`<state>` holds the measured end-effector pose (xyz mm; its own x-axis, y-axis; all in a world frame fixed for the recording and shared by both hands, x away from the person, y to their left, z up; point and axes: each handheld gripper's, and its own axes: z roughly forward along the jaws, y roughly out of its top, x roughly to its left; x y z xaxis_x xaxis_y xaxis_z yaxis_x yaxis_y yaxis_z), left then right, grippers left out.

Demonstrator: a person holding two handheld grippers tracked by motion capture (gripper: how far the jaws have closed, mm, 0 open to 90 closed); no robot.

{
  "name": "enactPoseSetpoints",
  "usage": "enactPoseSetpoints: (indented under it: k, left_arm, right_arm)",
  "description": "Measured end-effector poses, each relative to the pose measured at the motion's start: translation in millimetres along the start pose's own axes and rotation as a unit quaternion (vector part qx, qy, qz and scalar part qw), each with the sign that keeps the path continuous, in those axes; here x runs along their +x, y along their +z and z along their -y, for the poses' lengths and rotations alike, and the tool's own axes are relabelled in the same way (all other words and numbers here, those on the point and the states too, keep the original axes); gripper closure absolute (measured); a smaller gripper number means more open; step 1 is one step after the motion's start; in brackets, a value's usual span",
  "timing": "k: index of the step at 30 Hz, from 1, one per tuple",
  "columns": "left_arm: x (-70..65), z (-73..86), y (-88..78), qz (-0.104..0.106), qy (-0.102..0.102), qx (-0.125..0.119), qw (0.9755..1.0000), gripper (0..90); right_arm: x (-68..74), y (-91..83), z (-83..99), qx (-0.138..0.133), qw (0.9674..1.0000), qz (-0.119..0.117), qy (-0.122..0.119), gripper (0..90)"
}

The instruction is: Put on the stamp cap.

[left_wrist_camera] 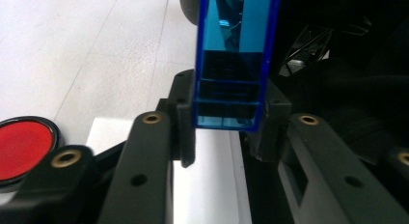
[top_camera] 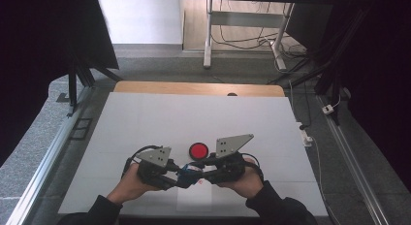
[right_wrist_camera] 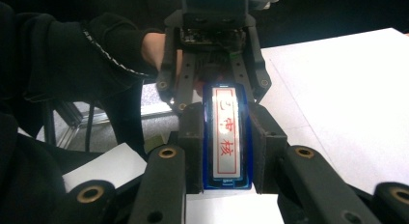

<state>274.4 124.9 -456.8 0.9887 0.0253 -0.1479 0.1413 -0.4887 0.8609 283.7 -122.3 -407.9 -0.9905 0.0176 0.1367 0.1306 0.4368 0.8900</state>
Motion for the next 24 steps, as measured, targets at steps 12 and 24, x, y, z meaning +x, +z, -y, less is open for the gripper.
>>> enactPoseSetpoints:
  k: [12, 24]
  left_arm:
    - [-2.6, 1.8, -2.3, -0.041, -0.023, 0.006, 0.9989, 52.9]
    - [-7.5, 7.7, -12.7, -0.096, -0.057, 0.007, 0.9937, 31.5]
  right_arm:
    - [-0.7, -3.9, -0.3, -0.008, 0.9999, 0.014, 0.000, 70.6]
    - [0.5, -6.7, -1.0, -0.009, 0.9996, 0.027, -0.006, 70.6]
